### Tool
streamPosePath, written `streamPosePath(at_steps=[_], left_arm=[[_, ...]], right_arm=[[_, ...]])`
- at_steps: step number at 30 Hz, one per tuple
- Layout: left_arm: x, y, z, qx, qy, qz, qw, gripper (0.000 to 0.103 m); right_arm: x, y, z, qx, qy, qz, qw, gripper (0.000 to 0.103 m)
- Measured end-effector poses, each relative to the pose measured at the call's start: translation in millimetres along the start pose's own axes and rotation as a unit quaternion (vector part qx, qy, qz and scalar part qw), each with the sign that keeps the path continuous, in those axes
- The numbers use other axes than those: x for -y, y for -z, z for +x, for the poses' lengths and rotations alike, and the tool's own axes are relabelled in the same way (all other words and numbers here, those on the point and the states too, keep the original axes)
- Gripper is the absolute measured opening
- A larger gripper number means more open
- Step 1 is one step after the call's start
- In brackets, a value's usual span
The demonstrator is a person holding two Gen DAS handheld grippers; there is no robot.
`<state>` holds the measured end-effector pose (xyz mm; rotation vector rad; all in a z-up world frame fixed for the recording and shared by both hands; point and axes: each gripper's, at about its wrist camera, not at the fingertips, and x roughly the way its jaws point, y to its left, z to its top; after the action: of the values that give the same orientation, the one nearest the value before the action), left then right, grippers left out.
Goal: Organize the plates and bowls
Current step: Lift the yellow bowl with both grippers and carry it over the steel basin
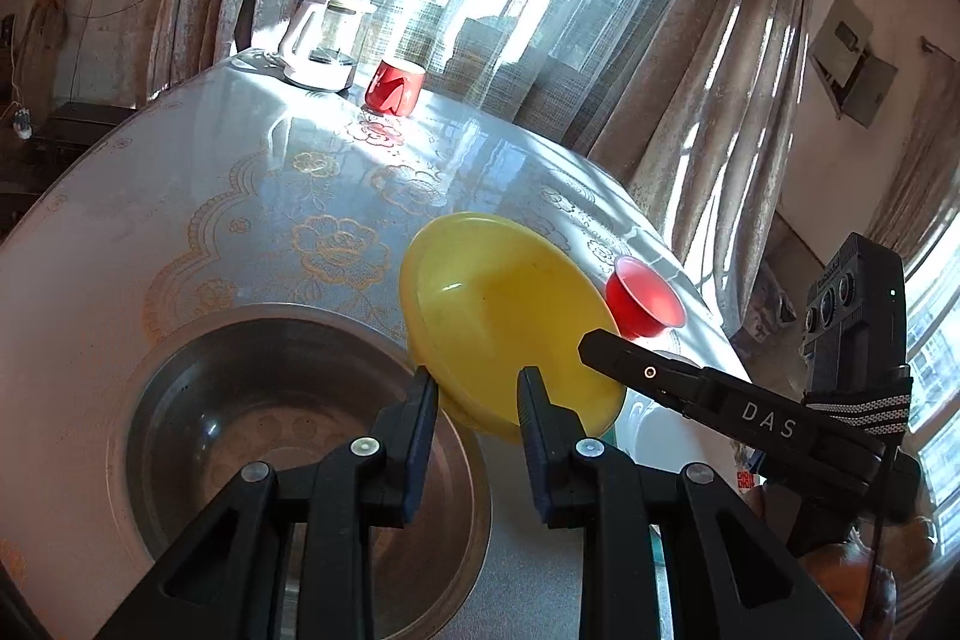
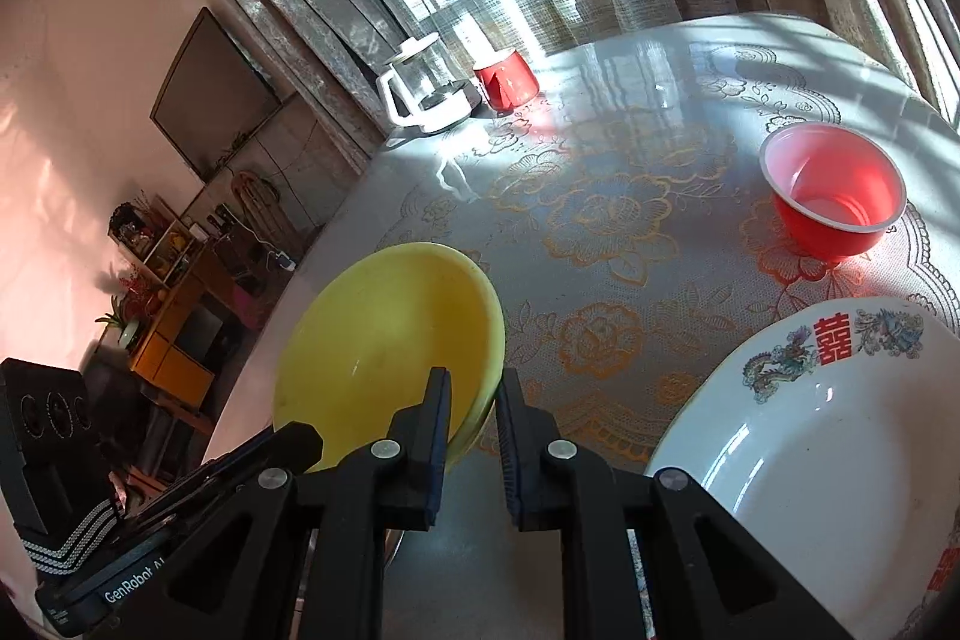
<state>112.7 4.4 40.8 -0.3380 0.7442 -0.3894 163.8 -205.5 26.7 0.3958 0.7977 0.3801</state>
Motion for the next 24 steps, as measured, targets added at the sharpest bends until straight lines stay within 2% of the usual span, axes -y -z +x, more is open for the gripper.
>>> streamPosePath(at_steps=[11, 24], left_arm=[[-38, 22, -39, 0.007, -0.019, -0.034, 0.9992, 0.026], [-67, 50, -49, -0.005, -0.047, -0.061, 0.9970, 0.026]], right_arm=[[-39, 24, 15, -0.030, -0.045, -0.035, 0.998, 0.015], [-55, 52, 43, -0.082, -0.055, -0.060, 0.993, 0.016]])
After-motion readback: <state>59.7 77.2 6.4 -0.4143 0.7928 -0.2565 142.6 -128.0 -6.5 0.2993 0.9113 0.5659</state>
